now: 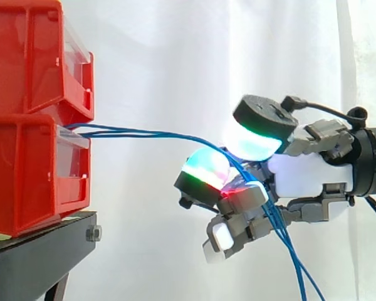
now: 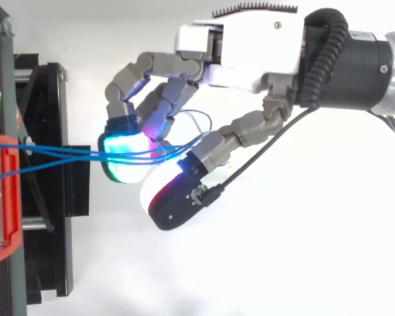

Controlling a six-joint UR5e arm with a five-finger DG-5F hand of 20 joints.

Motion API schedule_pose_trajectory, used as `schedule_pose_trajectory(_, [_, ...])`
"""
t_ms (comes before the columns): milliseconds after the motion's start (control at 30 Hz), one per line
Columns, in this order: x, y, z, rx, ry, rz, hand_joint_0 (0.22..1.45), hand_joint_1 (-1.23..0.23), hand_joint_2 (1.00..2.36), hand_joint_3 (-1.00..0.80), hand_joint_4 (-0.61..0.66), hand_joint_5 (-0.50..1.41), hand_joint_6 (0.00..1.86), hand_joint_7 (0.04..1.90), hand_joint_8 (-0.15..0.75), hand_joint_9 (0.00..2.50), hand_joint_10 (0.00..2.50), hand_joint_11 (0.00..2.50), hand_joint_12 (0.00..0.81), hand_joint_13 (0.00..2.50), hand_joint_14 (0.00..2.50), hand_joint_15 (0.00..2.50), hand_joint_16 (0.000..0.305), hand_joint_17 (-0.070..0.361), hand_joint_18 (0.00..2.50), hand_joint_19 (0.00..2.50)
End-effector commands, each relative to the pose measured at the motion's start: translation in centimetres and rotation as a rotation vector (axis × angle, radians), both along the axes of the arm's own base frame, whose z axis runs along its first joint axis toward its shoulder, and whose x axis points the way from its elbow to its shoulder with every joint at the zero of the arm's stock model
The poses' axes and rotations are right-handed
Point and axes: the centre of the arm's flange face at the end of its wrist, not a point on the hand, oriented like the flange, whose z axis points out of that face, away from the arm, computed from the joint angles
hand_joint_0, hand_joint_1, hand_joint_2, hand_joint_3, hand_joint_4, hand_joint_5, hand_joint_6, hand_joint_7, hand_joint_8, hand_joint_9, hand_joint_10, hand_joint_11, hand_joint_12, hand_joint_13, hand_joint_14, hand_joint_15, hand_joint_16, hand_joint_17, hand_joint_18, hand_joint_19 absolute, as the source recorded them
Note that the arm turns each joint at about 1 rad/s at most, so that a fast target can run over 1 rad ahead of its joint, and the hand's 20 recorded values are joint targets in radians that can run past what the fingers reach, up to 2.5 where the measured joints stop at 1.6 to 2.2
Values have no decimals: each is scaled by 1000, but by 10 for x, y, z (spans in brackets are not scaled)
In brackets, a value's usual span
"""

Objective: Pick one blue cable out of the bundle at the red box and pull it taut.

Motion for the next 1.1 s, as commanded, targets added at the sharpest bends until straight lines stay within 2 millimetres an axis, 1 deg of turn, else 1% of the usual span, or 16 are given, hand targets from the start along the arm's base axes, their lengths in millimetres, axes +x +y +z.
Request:
schedule_pose_trajectory(0, [0,0,1,0,-1,0,484,-736,1000,-500,170,-178,922,1003,371,1045,0,1459,412,740,22,584,58,131,626,420])
schedule_pose_trajectory(100, [0,0,0,0,1,0,507,-645,1000,-500,166,-178,916,1018,362,1048,2,1455,405,737,19,597,57,129,609,455])
schedule_pose_trajectory(133, [0,0,0,0,1,1,586,-608,1000,-500,154,-178,911,1044,334,1042,4,1457,385,720,22,603,53,120,578,472])
schedule_pose_trajectory(167, [0,-1,0,0,1,-2,610,-606,1001,-489,150,-176,911,1057,332,1050,4,1452,384,722,21,596,53,119,575,482])
schedule_pose_trajectory(233, [0,-1,0,0,1,-2,614,-619,1004,-429,146,-175,913,1074,336,1053,4,1463,383,721,22,601,53,118,575,493])
schedule_pose_trajectory(267, [0,-1,0,0,1,-2,611,-640,1009,-355,147,-174,916,1091,334,1055,4,1462,382,721,21,601,53,119,576,493])
schedule_pose_trajectory(367, [0,-1,0,0,1,0,613,-690,1014,-239,153,-169,927,1081,343,1068,3,1472,392,728,20,601,54,121,588,488])
schedule_pose_trajectory(500, [0,-1,0,0,1,-2,636,-749,1015,-176,154,-161,929,1108,353,1080,2,1487,397,735,21,595,54,122,609,466])
schedule_pose_trajectory(600, [0,-1,0,0,1,-2,676,-808,1016,-210,110,-163,924,1165,340,1062,5,1499,393,728,22,593,53,119,603,444])
schedule_pose_trajectory(667, [0,-1,0,0,1,-2,744,-874,1013,-300,68,-168,923,1218,337,1052,5,1484,385,717,21,575,53,119,600,418])
schedule_pose_trajectory(700, [0,-1,0,0,1,-2,748,-871,1012,-316,62,-168,922,1221,337,1053,5,1484,386,716,20,580,53,119,601,410])
schedule_pose_trajectory(733, [0,-1,0,0,1,-2,775,-893,1008,-386,54,-169,920,1258,335,1054,5,1474,385,716,20,575,53,118,596,400])
schedule_pose_trajectory(833, [0,-4,0,-2,-1,-5,808,-902,1000,-494,38,-172,915,1280,331,1050,5,1478,381,711,21,569,53,118,594,383])
schedule_pose_trajectory(867, [-1,-5,0,-2,1,-6,822,-907,1000,-500,54,-173,913,1296,322,1051,6,1467,379,713,21,561,53,118,594,378])
schedule_pose_trajectory(1000, [-1,-5,0,-2,1,-6,820,-908,1000,-500,48,-176,919,1256,317,1046,7,1474,378,716,20,555,52,118,610,354])
schedule_pose_trajectory(1067, [-1,-5,0,-3,1,-6,767,-932,1000,-500,108,-175,924,1133,314,1036,7,1468,375,716,22,550,52,118,620,352])
